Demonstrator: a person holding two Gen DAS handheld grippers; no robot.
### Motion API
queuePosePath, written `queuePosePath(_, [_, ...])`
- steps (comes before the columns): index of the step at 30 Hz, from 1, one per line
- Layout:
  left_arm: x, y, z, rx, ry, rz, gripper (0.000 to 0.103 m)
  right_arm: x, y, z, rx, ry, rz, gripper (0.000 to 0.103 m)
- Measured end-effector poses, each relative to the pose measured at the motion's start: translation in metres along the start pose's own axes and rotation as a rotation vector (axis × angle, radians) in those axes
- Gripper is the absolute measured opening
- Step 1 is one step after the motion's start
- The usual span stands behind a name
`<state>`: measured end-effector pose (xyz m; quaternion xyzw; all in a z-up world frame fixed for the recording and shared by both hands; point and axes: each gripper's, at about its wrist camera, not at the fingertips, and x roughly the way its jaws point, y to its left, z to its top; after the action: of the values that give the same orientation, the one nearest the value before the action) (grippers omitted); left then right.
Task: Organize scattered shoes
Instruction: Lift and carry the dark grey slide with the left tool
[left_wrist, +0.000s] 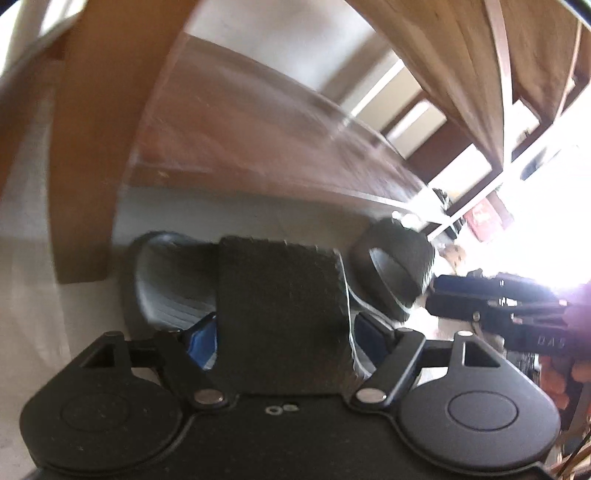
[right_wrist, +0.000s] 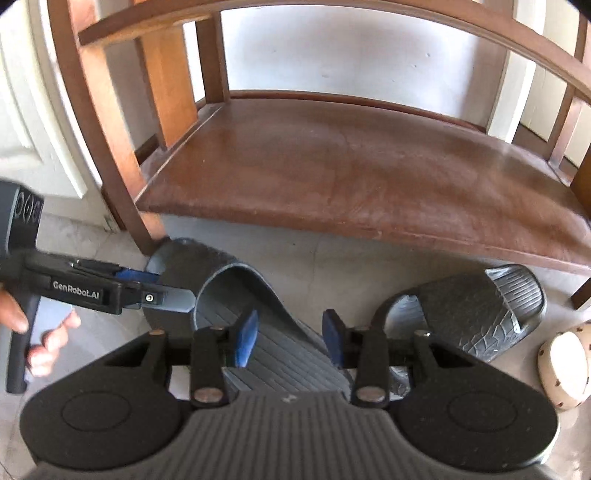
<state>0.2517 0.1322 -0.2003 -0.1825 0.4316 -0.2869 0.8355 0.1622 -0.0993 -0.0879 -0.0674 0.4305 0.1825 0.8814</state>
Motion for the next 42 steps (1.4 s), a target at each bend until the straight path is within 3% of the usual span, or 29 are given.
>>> queuePosePath(10, [0.000, -0.013, -0.018, 0.023, -0.034, -0.019, 0.074, 0.014, -0.015, -0.011, 0.099, 0.009, -0.041, 0.043])
queuePosePath(15, [-0.020, -0.025, -0.045, -0.031, -0.114, 0.063, 0.074, 0.015, -0.015, -0.016, 0.101, 0.021, -0.050, 0.044])
queuePosePath(18, [-0.038, -0.024, -0.063, -0.115, -0.167, 0.128, 0.074, 0.016, -0.009, -0.019, 0.096, 0.028, -0.044, 0.044])
queuePosePath(23, [-0.086, -0.012, -0.093, -0.305, -0.288, 0.316, 0.074, 0.020, 0.015, -0.020, 0.056, 0.030, -0.007, 0.044])
queuePosePath(30, [-0.164, 0.001, -0.134, -0.518, -0.420, 0.593, 0.077, 0.026, 0.086, -0.012, -0.081, 0.016, 0.109, 0.044])
queuePosePath(35, [-0.189, -0.003, -0.172, -0.644, -0.433, 0.644, 0.080, 0.028, 0.137, -0.006, -0.138, 0.011, 0.192, 0.044])
queuePosePath(42, [-0.192, -0.027, -0.195, -0.810, -0.382, 0.624, 0.083, 0.015, 0.195, -0.004, -0.278, 0.008, 0.258, 0.044])
